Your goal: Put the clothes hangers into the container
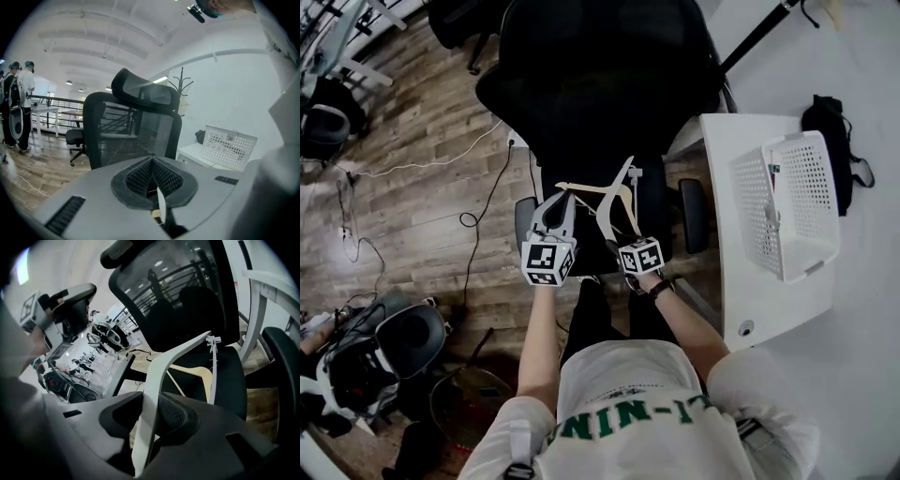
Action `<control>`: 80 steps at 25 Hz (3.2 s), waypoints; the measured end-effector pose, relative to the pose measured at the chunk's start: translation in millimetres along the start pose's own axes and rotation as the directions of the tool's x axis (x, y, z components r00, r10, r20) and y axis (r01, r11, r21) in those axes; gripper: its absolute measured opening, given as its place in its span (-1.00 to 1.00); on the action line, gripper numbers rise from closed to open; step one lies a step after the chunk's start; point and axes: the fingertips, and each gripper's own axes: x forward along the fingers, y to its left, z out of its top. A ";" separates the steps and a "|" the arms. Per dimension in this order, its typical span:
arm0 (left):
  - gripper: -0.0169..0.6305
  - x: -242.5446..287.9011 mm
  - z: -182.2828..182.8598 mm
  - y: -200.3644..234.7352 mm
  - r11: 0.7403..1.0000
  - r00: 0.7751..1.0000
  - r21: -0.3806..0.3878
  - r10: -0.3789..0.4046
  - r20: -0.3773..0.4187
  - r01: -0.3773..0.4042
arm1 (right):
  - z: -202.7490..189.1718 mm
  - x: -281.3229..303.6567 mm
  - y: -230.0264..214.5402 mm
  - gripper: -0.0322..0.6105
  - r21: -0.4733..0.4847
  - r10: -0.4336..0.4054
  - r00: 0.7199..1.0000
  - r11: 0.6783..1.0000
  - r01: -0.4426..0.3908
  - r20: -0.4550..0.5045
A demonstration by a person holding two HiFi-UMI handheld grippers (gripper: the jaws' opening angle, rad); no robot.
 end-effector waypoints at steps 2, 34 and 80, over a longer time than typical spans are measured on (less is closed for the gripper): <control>-0.91 -5.0 11.0 -7.8 1.000 1.000 0.009 0.004 0.017 -0.004 | 2.3 -23.6 4.0 -0.51 -0.027 0.019 0.999 0.999 -0.018 0.034; -0.91 -63.7 179.2 -149.6 0.976 0.964 0.166 -0.174 0.201 0.142 | 105.6 -339.6 76.8 -0.51 -0.209 -0.018 0.841 0.965 0.156 0.541; -0.91 -5.5 223.1 -346.5 0.852 0.853 0.292 -0.494 0.171 0.435 | 88.1 -499.2 -185.8 -0.50 0.113 -0.261 0.953 0.963 0.245 0.153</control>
